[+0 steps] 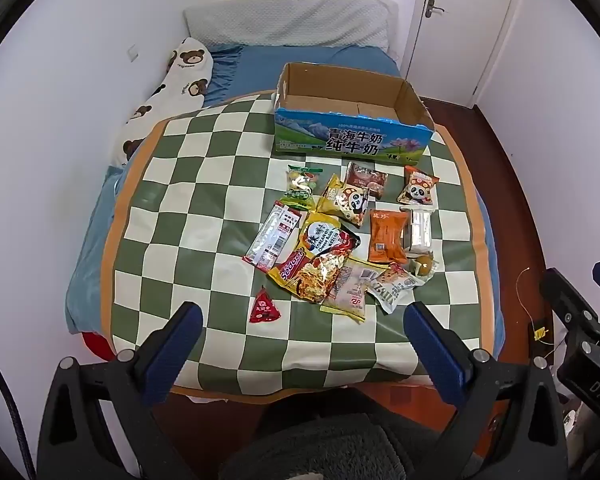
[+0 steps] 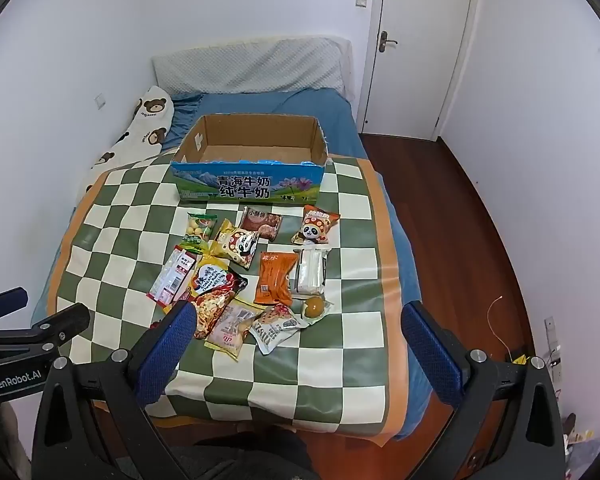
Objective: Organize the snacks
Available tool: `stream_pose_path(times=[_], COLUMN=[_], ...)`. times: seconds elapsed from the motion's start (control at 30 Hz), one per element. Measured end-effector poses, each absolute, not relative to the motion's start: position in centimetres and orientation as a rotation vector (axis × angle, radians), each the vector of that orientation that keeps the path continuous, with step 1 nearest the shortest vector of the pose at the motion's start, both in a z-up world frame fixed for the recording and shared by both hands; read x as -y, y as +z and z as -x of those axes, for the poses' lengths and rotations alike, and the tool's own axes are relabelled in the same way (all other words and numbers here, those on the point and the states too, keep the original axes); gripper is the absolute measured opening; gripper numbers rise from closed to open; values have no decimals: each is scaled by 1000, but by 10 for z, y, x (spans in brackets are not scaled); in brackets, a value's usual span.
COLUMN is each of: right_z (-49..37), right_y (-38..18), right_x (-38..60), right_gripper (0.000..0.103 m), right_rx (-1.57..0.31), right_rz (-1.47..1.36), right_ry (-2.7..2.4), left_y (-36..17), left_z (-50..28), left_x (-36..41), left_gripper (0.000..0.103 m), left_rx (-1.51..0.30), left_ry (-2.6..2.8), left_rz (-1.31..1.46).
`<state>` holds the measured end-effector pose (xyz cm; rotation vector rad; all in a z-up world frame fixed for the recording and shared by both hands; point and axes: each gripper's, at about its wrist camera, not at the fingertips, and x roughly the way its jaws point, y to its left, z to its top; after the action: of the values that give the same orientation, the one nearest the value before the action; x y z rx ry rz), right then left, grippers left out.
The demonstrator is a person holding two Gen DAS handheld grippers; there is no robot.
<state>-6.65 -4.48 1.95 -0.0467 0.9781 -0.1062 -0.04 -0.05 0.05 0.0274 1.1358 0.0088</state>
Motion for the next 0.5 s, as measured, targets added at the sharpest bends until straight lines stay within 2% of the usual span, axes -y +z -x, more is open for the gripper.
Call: stream_pose_path(times=[0.5], right_z=[70], right_y=[22], right_x=[47], right_gripper=[103], right_rx=[-994], right_rz=[44], right_ry=[-104], left_y=[0], left_z=[1], left_x=[1], left_gripper=[103], left_rx=[-1149], left_ry=[-10], left_rz=[-7])
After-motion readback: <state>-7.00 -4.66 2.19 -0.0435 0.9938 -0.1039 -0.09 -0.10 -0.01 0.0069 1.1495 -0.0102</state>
